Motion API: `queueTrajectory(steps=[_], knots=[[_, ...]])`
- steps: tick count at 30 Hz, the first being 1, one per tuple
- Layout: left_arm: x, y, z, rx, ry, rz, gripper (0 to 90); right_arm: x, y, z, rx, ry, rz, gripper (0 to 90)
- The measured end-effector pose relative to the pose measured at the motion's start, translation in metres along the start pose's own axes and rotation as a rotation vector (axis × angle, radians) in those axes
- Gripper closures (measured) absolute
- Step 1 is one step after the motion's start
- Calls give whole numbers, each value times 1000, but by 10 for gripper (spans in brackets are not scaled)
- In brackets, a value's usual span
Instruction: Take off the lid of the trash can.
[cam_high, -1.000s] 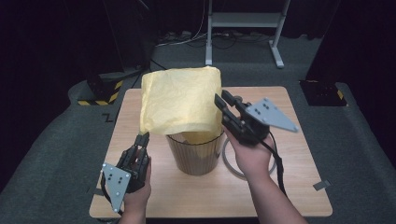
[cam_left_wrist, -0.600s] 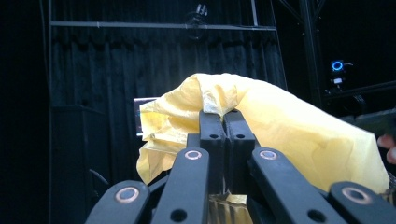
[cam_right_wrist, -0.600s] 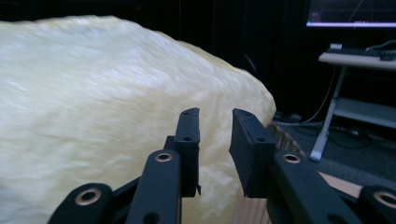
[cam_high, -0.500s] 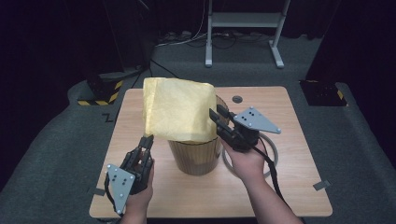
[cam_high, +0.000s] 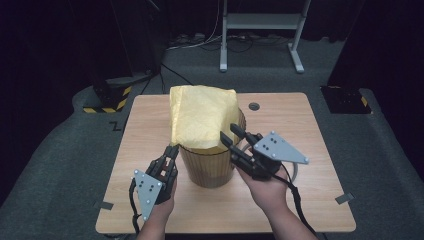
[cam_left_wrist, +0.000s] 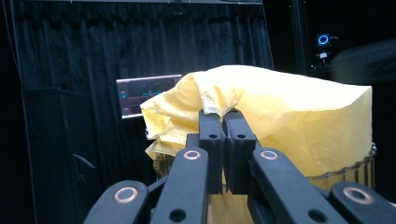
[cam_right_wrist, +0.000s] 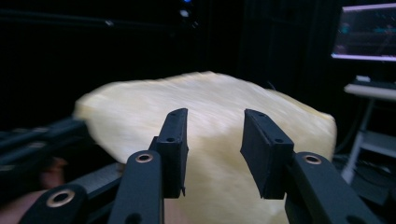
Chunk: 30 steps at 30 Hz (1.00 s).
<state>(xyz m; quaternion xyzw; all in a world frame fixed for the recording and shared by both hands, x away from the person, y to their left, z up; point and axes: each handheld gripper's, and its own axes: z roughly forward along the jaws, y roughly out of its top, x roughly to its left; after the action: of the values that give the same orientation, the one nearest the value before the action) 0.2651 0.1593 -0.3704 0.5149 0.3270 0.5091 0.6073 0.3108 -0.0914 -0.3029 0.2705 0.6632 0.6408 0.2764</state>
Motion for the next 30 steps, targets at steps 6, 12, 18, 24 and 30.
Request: queueTrajectory(steps=[6,12,18,24,30], knots=[[-8,15,0,11,16,25,873,28,3,-1,-22,40,-42,519],[-13,31,-10,-18,9,34,871,40,-4,9,-1,65,-67,447],[-17,31,-10,-12,-26,8,869,52,-7,16,11,29,-134,460],[-27,27,-13,-26,-85,22,802,47,-9,22,10,11,-161,867],[-24,19,-17,-33,-85,30,680,24,-6,7,-30,-36,-116,900]])
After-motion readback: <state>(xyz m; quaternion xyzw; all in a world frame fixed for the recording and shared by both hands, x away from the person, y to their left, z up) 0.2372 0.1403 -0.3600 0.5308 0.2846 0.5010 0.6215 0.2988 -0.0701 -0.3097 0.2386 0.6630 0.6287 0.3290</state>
